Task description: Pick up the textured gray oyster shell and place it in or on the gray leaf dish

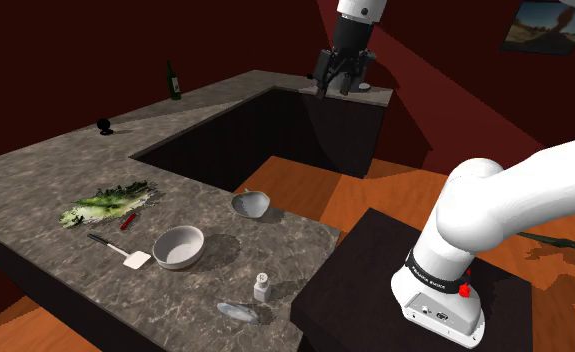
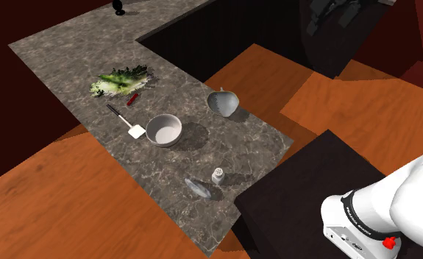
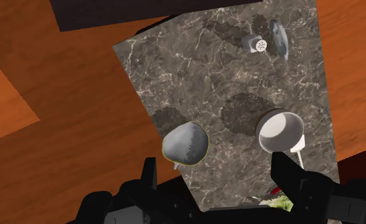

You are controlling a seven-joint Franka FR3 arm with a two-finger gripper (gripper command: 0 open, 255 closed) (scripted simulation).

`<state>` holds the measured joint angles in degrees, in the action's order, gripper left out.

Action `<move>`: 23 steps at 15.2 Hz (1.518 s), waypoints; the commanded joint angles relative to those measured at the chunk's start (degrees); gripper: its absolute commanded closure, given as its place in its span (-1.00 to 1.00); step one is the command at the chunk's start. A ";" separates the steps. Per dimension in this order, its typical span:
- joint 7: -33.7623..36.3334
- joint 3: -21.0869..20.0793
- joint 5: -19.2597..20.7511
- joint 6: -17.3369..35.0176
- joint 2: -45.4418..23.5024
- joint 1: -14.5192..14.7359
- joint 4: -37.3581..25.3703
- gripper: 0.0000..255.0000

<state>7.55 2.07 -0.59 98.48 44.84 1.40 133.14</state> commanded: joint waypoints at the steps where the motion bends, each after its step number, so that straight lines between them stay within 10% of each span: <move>1: 0.00 0.00 0.00 0.00 0.00 0.00 0.00 -1.00; 23: 14.17 -20.95 -2.03 33.66 -19.38 7.57 17.87 -1.00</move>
<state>20.70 -17.70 -2.98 130.07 27.58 8.91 150.88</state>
